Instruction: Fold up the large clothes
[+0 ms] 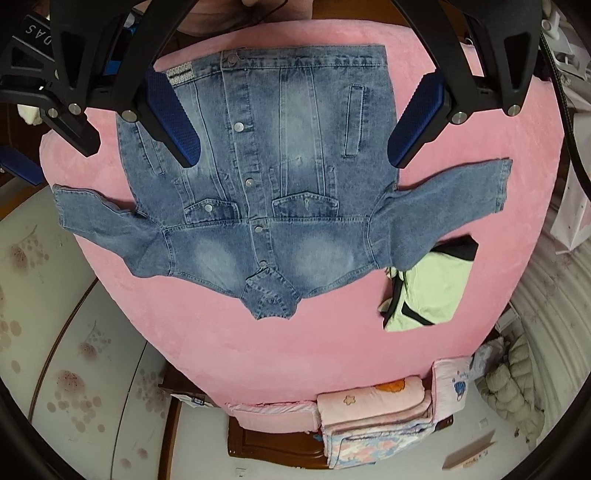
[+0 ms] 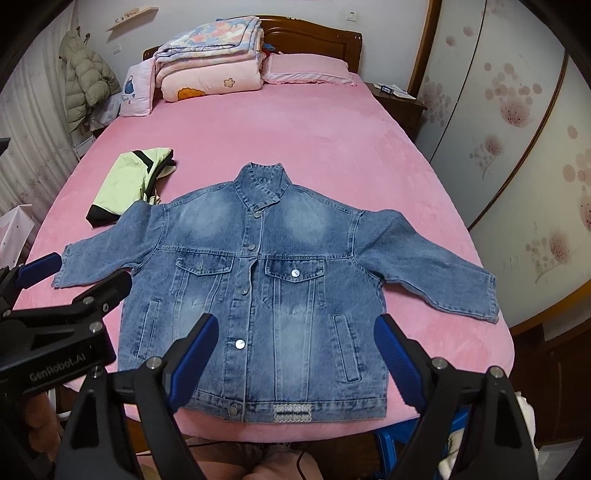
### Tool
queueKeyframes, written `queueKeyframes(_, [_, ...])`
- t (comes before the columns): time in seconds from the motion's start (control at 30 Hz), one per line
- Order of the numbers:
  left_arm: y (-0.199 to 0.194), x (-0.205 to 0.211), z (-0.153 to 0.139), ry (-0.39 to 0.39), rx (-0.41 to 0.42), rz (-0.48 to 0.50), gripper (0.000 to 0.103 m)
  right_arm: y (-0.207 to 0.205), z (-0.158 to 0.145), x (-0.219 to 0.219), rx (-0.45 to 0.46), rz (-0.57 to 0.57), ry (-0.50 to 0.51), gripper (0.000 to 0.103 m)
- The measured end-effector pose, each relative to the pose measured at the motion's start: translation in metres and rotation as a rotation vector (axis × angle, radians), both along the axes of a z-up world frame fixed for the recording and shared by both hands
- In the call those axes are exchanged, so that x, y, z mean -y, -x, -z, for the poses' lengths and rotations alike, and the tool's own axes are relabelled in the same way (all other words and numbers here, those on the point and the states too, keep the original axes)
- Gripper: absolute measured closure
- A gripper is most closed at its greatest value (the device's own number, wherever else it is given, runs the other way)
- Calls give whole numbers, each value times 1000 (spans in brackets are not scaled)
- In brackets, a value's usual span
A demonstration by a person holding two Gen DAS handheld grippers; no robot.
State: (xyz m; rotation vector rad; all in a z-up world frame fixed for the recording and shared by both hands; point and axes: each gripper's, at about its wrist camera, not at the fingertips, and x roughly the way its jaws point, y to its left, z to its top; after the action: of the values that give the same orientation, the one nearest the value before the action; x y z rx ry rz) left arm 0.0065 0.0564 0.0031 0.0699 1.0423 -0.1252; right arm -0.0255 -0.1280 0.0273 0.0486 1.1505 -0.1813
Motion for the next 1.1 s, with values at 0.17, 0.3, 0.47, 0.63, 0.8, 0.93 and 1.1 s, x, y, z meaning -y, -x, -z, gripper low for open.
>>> queueKeyframes(0.17, [0,-7,5,14,-30,-7,2,0,2,-1,-13,10,-5,17])
queueKeyframes(0.3, [-1,-9,7,12,-40,-8,2,0,3,-3,-19,16,-9,17])
queueKeyframes(0.47, [-1,-11,7,13,-39,-8,2,-1,4,-8,-24,8,-12,17])
queueKeyframes(0.63, [-1,-13,7,14,-39,-10,2,-2,5,-10,-29,9,-19,17])
queueKeyframes(0.8, [0,-15,7,15,-36,-11,2,-2,6,-12,-31,6,-19,17])
queueKeyframes(0.93, [1,-19,8,16,-36,-10,2,-3,6,-14,-28,9,-23,17])
queueKeyframes(1.1, [0,-23,7,15,-31,-5,2,-3,6,-16,-26,15,-25,17])
